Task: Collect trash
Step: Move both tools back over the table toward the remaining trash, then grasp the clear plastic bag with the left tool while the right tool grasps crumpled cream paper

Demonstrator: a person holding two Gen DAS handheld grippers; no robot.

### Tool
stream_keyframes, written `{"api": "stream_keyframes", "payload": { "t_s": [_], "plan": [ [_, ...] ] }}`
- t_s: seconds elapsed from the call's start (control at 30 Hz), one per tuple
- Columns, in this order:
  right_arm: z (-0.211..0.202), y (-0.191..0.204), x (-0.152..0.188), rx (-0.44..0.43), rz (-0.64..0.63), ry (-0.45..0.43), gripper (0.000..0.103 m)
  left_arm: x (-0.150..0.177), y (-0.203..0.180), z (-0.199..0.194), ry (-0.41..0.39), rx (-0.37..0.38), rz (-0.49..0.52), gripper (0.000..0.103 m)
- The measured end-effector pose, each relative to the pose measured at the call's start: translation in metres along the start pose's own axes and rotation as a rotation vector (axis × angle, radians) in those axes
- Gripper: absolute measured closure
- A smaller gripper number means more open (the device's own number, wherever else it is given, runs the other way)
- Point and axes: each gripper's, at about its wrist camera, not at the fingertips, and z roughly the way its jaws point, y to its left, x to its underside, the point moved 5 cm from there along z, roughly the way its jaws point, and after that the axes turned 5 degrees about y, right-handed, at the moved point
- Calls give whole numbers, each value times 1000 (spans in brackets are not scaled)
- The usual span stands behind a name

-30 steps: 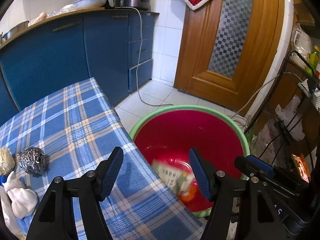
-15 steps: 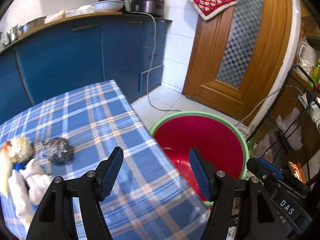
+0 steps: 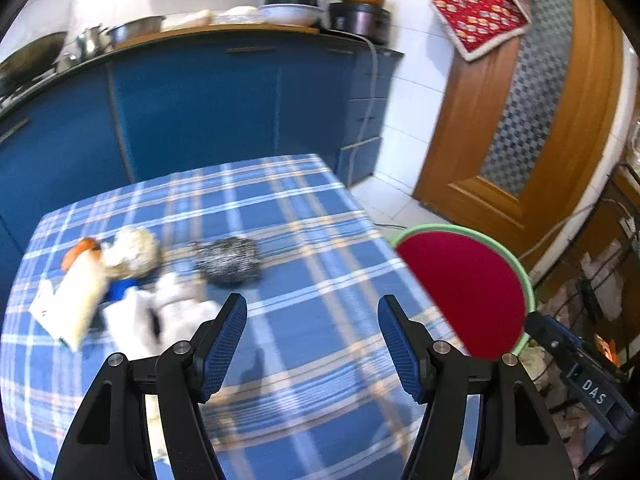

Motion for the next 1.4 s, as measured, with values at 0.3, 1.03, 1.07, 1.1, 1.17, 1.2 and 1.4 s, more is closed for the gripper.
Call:
{"api": "stream_keyframes", "payload": {
  "t_s": [0.3,1.03,1.07,1.1,1.17,1.2,1.4],
  "plan": [
    [3,18,7,-22,-33,20,57,7,52,-12,-15,-111,-71,33],
    [14,49,17,-39,-103,59,53,28,119,10,57,-197,-201,41],
    [15,51,17,-41,-107,61,53,29,120,11,60,-190,-204,45],
    [15,52,18,-42,-113,63,53,30,121,12,66,-182,-207,50],
    [16,56,19,-46,-120,66,53,31,122,14,77,-162,-215,60],
    [16,58,19,-48,-124,67,53,32,123,15,83,-149,-220,66],
    [18,70,22,-59,-152,76,53,34,124,11,69,-86,-238,75]
  ]
}}
